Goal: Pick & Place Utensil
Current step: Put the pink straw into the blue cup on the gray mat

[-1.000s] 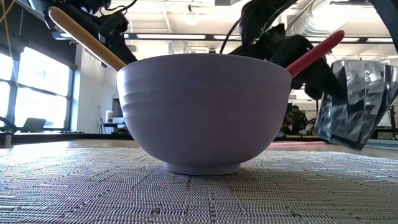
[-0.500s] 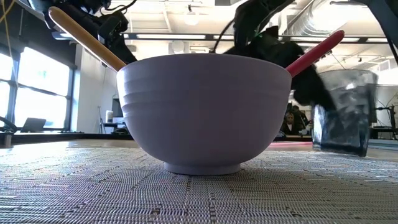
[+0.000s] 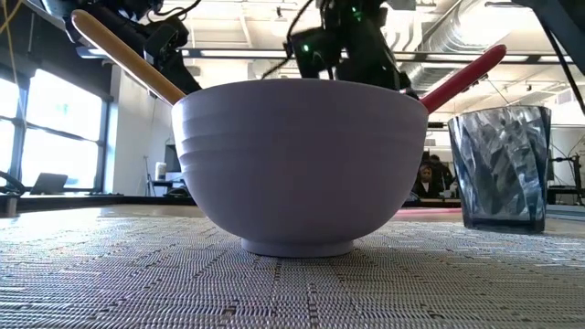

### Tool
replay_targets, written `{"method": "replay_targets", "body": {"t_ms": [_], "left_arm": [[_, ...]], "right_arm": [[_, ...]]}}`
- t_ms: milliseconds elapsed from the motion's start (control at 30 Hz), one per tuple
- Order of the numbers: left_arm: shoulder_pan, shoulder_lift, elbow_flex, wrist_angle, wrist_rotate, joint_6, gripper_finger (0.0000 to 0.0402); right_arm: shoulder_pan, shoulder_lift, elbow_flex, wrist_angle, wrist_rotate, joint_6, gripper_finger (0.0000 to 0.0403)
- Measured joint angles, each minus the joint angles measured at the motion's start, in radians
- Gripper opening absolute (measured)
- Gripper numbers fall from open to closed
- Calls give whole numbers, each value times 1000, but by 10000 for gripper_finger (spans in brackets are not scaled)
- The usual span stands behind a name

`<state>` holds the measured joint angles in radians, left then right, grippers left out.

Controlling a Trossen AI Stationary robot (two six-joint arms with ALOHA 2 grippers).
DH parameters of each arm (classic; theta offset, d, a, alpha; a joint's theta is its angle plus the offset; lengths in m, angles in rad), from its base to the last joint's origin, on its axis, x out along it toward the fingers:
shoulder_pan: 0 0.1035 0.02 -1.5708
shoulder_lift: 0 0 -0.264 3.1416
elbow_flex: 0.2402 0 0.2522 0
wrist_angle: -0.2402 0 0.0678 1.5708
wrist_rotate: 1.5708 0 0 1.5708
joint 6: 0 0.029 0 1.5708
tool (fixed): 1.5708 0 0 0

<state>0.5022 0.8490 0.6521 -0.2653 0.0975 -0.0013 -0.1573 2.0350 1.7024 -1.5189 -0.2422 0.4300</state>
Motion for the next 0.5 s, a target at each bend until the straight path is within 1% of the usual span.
{"method": "replay_targets", "body": {"t_ms": [100,167,267,367,500], "left_arm": [[0,0,0,-5,0,0,101],[0,0,0,-8,0,0,101],[0,0,0,-8,0,0,101],[0,0,0,-26,0,0,101],[0,0,0,-37,0,-3,101]], "right_arm": [[-4,0,62,-50,79,-20,399],[-11,-4,87,-50,128,-27,399],[-31,-32,87,-51,124,-27,399],[-48,-89,37,-53,135,-22,399],[-62,-206,-86,-53,143,8,397]]}}
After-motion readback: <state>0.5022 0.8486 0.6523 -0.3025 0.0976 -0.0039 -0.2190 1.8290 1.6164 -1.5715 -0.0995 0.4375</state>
